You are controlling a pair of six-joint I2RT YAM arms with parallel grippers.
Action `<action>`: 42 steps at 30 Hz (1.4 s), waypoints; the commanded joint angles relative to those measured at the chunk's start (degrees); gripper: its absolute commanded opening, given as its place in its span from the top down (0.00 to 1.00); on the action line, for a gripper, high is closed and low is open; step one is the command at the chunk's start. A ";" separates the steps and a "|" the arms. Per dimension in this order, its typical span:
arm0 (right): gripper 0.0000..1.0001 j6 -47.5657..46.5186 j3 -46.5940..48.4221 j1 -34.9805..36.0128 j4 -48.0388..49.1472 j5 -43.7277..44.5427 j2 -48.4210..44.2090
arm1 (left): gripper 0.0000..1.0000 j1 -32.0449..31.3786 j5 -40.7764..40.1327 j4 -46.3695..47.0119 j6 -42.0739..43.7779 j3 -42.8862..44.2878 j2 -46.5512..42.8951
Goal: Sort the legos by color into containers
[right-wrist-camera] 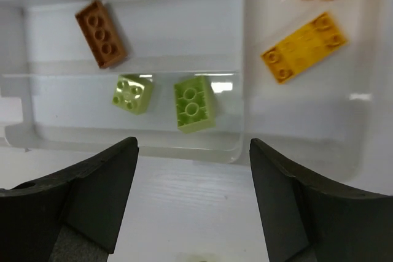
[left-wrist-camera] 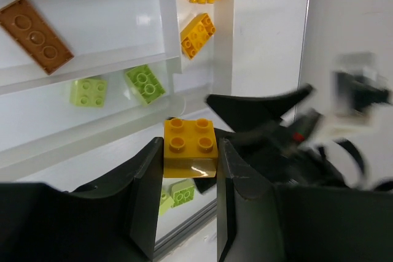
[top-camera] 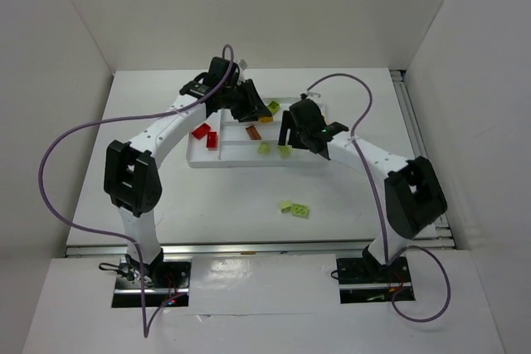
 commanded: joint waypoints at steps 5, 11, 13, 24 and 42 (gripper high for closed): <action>0.20 0.45 -2.03 -5.87 -12.19 19.50 -17.99 | 1.00 -3.41 3.04 2.29 0.47 6.68 5.44; 0.12 6.88 -4.05 -11.94 -17.59 23.91 -23.52 | 1.00 -7.53 6.63 3.61 0.99 12.64 10.99; 0.11 6.88 -5.72 -13.70 -16.54 23.30 -24.94 | 1.00 -8.94 6.64 3.00 1.61 14.67 13.97; 0.11 6.35 -7.48 -18.36 -15.92 19.60 -29.33 | 1.00 -12.11 7.70 2.47 2.14 23.73 25.57; 0.11 5.21 -9.15 -19.95 -15.39 15.56 -33.30 | 0.07 -12.12 4.63 -1.93 6.35 28.93 25.42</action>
